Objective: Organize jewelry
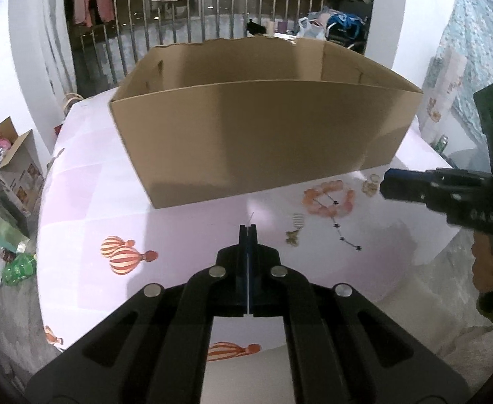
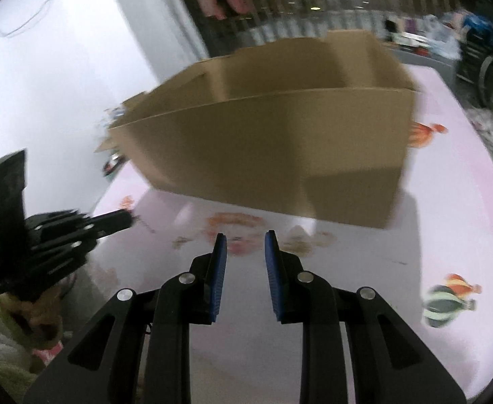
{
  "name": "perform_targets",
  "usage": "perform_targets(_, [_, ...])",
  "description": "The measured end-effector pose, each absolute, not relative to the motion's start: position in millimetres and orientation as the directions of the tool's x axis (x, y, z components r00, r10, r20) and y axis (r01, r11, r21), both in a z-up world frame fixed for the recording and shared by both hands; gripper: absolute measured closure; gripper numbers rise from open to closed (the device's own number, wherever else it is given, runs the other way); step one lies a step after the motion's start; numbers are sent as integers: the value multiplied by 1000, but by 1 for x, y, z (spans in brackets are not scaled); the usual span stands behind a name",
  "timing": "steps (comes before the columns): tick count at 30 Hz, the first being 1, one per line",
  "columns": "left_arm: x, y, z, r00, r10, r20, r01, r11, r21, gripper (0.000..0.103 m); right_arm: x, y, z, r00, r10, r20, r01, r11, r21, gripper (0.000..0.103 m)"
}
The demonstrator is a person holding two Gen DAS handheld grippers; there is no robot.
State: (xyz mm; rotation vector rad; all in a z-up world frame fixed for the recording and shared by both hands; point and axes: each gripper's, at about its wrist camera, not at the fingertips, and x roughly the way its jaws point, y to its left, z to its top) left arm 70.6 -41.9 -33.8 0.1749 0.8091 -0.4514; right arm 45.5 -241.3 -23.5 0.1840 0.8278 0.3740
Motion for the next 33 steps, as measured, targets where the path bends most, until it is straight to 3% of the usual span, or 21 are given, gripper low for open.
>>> perform_targets(9, [76,-14,-38,626,-269,-732,371,928,-24,103,58,-174,-39,533,455,-713,-438,870,228,80])
perform_targets(20, [89,1,-50,609,-271,-746,345,937,-59,103,72,-155,-52,547,380,-746,-455,883,116,80])
perform_targets(28, [91,1,-54,602,-282,-747,349,934,-71,103,69,-153,-48,574,343,-744,-453,890,61,89])
perform_targets(33, [91,1,-55,600,-286,-747,353,933,-74,103,72,-150,-47,554,347,-757,-481,875,48,89])
